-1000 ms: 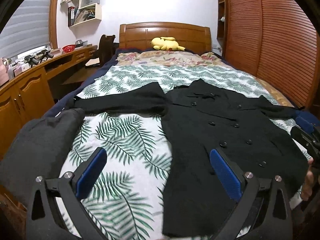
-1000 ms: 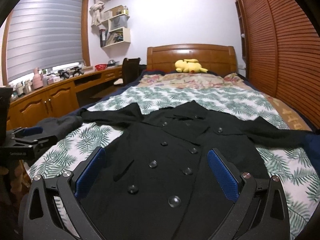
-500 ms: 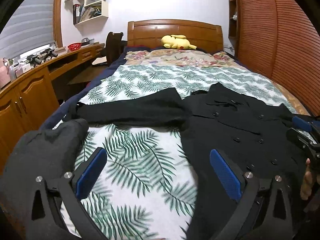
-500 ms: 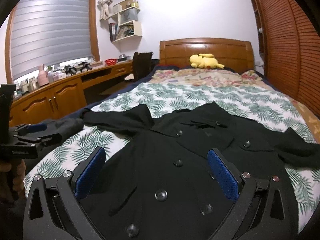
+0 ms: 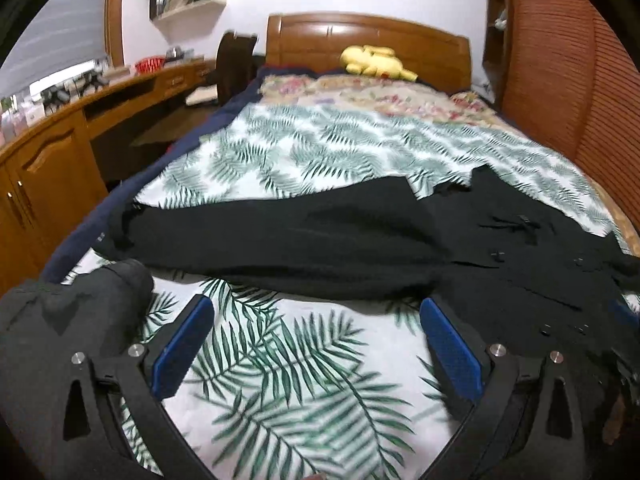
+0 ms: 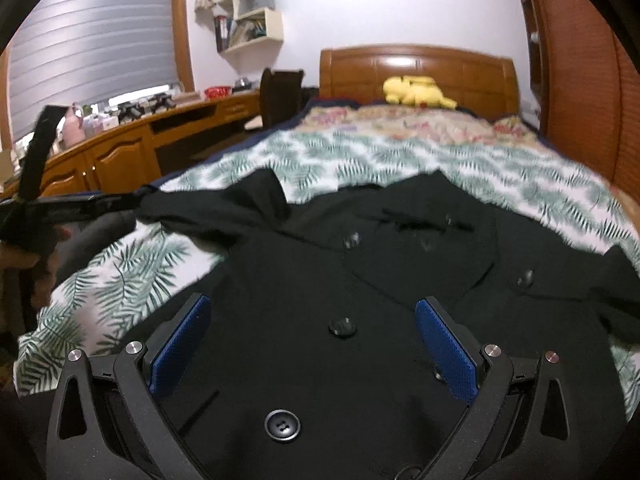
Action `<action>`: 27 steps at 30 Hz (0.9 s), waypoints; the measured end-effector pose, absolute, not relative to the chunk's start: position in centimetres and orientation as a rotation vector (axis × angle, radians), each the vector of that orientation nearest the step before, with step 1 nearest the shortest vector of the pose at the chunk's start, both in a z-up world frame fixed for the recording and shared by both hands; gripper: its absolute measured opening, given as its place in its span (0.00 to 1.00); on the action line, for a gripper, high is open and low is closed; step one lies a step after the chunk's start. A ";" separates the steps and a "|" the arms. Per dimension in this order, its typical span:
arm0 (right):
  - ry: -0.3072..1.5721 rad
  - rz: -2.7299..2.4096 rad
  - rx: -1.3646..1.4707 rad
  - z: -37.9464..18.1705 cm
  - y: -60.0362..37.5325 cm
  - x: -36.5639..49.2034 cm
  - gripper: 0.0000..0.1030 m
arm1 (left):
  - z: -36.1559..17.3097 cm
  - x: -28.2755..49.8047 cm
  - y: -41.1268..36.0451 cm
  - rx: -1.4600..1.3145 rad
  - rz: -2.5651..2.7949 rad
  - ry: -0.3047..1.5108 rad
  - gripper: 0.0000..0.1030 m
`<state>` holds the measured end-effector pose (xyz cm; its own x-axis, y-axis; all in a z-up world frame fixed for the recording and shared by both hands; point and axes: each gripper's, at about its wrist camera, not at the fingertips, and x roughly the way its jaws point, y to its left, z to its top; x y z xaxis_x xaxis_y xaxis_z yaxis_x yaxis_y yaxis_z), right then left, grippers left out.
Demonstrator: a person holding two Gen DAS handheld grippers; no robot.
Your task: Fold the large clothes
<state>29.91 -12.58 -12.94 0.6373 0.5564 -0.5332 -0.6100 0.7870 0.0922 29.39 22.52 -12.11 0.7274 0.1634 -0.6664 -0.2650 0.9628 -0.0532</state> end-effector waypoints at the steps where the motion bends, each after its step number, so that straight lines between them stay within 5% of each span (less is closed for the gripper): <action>1: 0.588 0.674 -0.091 -13.3 -12.7 30.0 1.00 | -12.6 30.2 23.1 -0.158 0.239 0.741 1.00; 11: 0.614 0.674 -0.110 -14.2 -12.0 30.1 1.00 | -15.6 35.5 27.8 -0.306 0.245 0.809 0.99; 17: 0.613 0.672 -0.123 -14.3 -11.8 29.9 1.00 | -17.2 36.5 30.1 -0.377 0.313 0.842 0.90; 22: 0.616 0.673 -0.128 -14.4 -11.7 29.8 1.00 | -18.3 36.7 31.4 -0.455 0.305 0.857 0.62; 27: 0.616 0.673 -0.127 -14.5 -11.7 29.9 1.00 | -19.1 36.9 31.6 -0.467 0.332 0.873 0.60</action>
<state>29.86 -11.73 -14.50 0.6126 0.5450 -0.5724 -0.6180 0.7818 0.0828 36.93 31.60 -19.07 0.6020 0.0888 -0.7935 -0.4605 0.8505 -0.2542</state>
